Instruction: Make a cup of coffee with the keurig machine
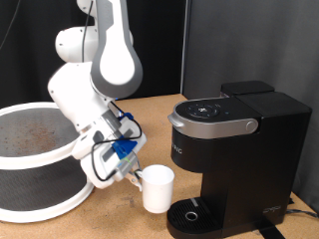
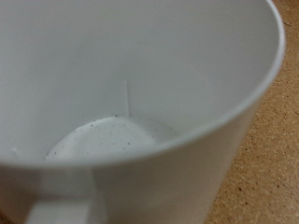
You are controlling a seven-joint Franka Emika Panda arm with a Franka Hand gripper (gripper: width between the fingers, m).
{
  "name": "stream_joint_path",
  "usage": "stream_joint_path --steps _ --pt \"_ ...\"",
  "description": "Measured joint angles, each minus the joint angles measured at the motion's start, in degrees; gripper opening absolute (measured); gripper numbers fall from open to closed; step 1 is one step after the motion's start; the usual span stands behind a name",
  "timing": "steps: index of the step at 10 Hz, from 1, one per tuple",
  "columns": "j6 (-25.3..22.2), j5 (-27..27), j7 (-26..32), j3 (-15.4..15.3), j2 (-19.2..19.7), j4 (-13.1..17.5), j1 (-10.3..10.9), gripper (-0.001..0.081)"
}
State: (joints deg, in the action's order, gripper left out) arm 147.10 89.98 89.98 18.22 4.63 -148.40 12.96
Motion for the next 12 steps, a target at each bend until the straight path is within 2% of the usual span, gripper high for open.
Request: stream_joint_path --steps 4,8,12 --pt "0.05 8.9 6.05 -4.06 4.83 2.84 1.52 0.0072" --pt "0.09 16.99 12.27 -7.09 6.7 3.29 2.57 0.0072" --pt "0.98 23.18 16.11 -8.95 9.3 4.78 3.58 0.0072"
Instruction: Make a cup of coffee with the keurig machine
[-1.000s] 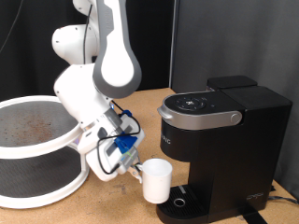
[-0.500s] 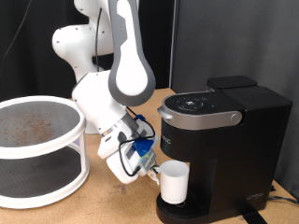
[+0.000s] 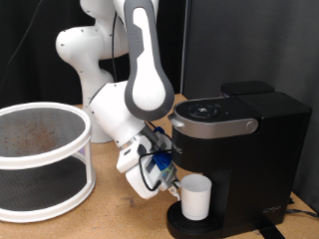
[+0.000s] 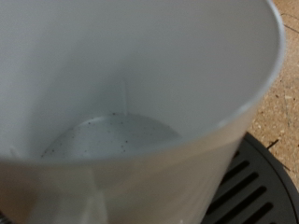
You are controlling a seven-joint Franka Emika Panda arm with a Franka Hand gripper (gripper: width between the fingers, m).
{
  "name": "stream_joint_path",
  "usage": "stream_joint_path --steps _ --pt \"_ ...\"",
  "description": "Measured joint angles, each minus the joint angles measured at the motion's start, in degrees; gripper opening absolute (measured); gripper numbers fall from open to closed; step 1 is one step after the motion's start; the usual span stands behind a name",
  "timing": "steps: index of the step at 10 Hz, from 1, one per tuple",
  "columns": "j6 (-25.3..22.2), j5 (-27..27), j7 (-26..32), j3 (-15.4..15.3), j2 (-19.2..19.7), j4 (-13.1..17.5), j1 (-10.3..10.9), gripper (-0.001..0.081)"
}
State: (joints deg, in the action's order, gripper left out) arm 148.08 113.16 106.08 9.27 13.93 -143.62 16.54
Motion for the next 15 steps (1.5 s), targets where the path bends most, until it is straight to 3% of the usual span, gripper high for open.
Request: stream_joint_path --steps 4,5,6,7,8,9,10,11,15 --pt "0.1 1.27 1.17 -0.28 0.96 0.16 0.11 0.01" --pt "0.11 1.26 1.17 -0.28 1.24 0.12 0.1 0.0277" --pt "0.11 1.26 1.17 -0.22 1.27 -0.03 0.0 0.0277" --pt "0.12 1.12 1.16 -0.04 1.22 -0.29 -0.24 0.0478" --pt "0.11 -0.49 0.15 0.31 0.91 -0.85 -0.61 0.0616" --pt "-0.28 -3.85 -2.04 0.86 0.04 -1.86 -1.24 0.0616" --pt "-1.58 -8.02 -4.71 1.58 -1.44 -3.28 -2.22 0.0761" --pt "-3.15 -12.04 -6.98 2.41 -3.08 -4.75 -3.19 0.0794" --pt "-10.34 -26.29 -13.78 6.26 -10.04 -9.83 -7.12 0.0807"
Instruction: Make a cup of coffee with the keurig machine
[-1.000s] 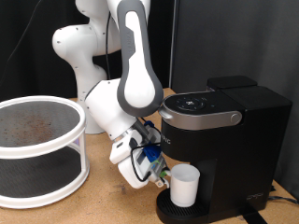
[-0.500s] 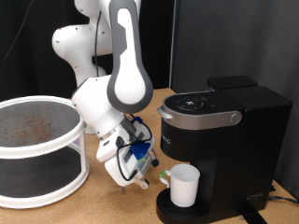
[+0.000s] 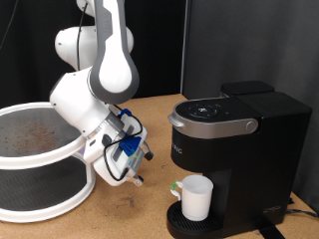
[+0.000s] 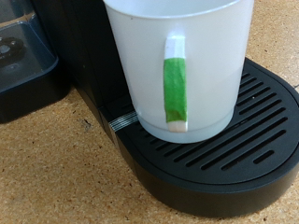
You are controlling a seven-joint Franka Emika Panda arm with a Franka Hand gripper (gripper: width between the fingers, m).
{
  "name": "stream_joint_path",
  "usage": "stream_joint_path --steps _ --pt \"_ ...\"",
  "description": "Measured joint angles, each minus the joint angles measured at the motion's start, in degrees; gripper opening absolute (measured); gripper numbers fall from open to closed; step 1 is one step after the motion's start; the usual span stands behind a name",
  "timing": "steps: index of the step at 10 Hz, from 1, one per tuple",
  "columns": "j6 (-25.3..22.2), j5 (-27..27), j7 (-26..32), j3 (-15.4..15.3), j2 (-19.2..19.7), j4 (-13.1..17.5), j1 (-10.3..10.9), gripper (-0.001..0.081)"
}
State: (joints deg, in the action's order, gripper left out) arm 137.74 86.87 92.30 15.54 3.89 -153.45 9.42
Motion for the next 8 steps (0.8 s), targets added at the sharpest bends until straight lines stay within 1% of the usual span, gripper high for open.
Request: stream_joint_path --steps 1,2,3,5,8 --pt "0.5 0.1 0.0 -0.11 0.19 0.03 0.04 0.0807" --pt "-1.46 -0.05 -0.4 -0.21 -0.17 0.1 0.05 0.0807" --pt "-3.93 -1.23 -2.5 -0.22 -1.69 0.05 0.04 0.0807" --pt "-4.91 -6.14 -8.91 -0.34 -5.81 -0.37 0.04 0.0807" --pt "-6.75 -11.55 -13.11 -0.31 -12.5 -1.54 -0.11 0.0807"
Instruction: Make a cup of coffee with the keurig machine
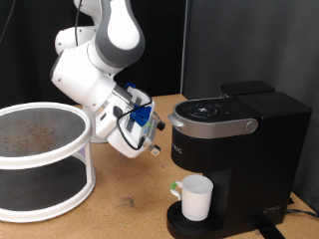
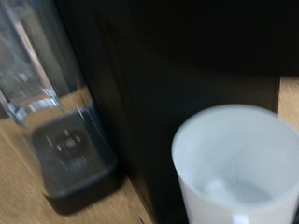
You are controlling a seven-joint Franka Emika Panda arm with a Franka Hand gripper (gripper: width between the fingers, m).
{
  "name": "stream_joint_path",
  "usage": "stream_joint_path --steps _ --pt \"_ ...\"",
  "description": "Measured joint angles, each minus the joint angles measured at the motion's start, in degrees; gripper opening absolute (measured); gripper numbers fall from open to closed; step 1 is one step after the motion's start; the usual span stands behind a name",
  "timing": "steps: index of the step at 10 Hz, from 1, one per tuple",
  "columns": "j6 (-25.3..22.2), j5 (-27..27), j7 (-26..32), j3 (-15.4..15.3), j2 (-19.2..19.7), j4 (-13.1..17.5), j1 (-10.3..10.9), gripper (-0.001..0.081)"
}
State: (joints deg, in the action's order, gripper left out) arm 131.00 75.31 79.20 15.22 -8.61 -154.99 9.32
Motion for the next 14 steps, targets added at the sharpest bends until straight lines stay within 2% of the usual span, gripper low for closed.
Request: stream_joint_path --steps 3,7,10,14 --pt "-5.25 -1.29 -1.39 0.78 -6.23 -0.38 -0.65 0.0807" --pt "-7.77 -3.0 -6.82 0.85 -14.29 -1.05 -1.15 0.0807" --pt "-8.95 -2.82 -7.52 0.8 -15.23 -0.6 -1.14 0.0807" --pt "-10.88 -2.57 -12.45 0.72 -23.21 -0.1 -1.41 0.0807"
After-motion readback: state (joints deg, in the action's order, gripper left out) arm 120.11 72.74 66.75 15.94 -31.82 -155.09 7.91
